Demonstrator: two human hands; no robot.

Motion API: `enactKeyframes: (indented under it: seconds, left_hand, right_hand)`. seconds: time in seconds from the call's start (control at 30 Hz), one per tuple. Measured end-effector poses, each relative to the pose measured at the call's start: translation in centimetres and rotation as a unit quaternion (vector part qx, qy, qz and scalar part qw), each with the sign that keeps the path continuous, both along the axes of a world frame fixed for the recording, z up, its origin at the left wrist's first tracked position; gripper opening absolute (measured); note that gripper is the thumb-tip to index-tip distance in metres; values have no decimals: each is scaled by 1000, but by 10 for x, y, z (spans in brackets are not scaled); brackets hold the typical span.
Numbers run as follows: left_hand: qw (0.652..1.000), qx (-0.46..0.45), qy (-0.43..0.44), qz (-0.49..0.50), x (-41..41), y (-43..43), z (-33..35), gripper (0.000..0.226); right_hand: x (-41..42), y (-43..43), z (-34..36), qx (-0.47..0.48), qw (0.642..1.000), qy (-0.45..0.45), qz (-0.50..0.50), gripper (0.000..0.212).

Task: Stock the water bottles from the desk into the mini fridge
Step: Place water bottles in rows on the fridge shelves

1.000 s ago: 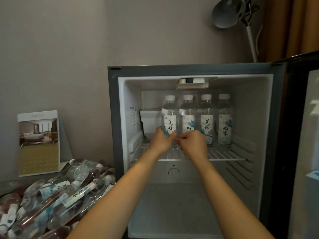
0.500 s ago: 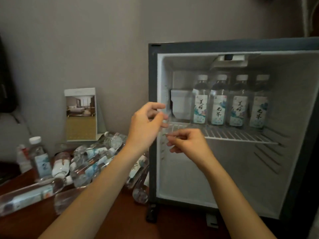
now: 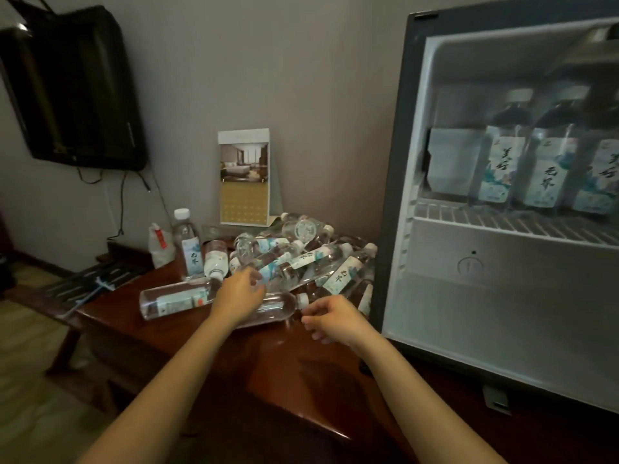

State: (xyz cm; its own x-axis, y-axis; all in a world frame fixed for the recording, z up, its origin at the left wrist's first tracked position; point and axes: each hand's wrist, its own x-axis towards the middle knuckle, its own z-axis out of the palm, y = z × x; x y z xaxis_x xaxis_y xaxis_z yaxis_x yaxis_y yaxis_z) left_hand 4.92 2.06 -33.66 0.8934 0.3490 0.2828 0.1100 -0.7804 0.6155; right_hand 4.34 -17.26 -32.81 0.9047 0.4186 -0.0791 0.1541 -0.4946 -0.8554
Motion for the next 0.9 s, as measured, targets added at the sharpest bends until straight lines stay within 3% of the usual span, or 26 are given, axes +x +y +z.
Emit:
enactKeyframes:
  seconds: [0.13,0.33,0.63,0.77,0.9]
  left_hand:
    - [986,130,103,-29,-3,19,-28,36]
    - [968,223,103,-41,-1,21,-33,54]
    - [968,236,87,-26,-3,22,-46,79]
    - [968,222,112,-19,-9,25,-53,79]
    - [970,195,125,-75,-14,32,-51,77]
  right_hand:
    - [2,23,-22,-8,999,31,-23,28]
    - [11,31,-35,27,993,86,-74,51]
    - [21,39,-54,77,982,101,-137,60]
    - [20,41,-56,88,981,105,-141,65]
    - [18,39,-57,115,978,109,-133,59]
